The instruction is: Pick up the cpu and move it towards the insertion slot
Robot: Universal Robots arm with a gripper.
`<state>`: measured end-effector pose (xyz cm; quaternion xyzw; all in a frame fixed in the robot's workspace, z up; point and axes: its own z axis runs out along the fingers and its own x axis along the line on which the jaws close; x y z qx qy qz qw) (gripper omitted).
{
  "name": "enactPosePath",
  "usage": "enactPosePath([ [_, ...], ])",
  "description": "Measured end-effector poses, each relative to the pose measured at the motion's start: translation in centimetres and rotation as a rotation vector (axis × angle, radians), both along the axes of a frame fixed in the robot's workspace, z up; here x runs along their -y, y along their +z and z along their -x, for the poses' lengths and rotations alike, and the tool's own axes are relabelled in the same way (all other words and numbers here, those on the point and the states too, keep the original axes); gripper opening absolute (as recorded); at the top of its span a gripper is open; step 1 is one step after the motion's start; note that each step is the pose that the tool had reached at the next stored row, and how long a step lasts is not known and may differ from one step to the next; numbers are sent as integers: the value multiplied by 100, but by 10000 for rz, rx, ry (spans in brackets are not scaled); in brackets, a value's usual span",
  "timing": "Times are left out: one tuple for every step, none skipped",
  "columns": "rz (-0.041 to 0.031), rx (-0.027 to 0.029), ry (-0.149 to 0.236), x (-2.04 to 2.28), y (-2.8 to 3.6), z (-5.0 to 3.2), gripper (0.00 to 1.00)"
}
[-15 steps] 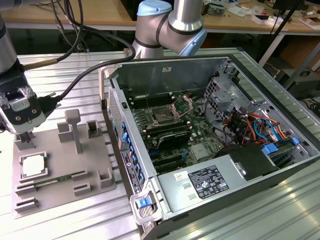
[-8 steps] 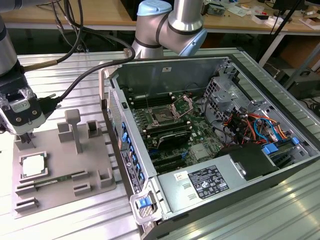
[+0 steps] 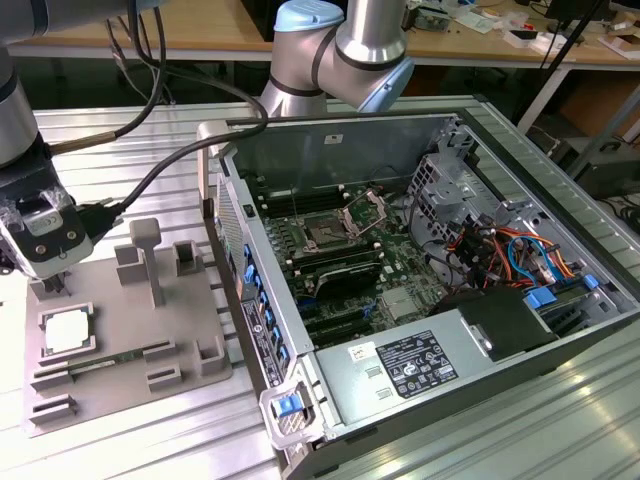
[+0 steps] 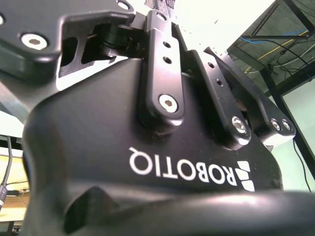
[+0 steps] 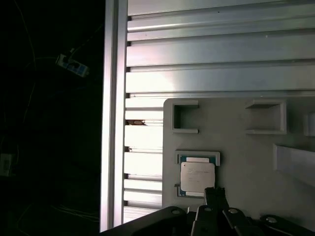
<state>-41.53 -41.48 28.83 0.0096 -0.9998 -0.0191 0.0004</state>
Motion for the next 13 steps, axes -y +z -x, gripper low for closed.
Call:
enactPosePath([
  [0, 0, 0, 0, -2, 0, 11],
  [-1, 0, 0, 0, -4, 1, 11],
  [0, 0, 0, 0, -6, 1, 11],
  [0, 0, -1, 0, -8, 1, 11],
  [0, 0, 0, 0, -10, 1, 11],
  [0, 0, 0, 1, -12, 1, 11],
  [0, 1, 0, 0, -14, 1, 11],
  [0, 0, -1, 0, -16, 2, 11],
  [0, 0, 0, 1, -18, 2, 11],
  [0, 0, 0, 1, -20, 2, 11],
  [0, 0, 0, 1, -22, 2, 11],
  [0, 0, 0, 1, -25, 2, 11],
  [0, 0, 0, 1, -27, 2, 11],
])
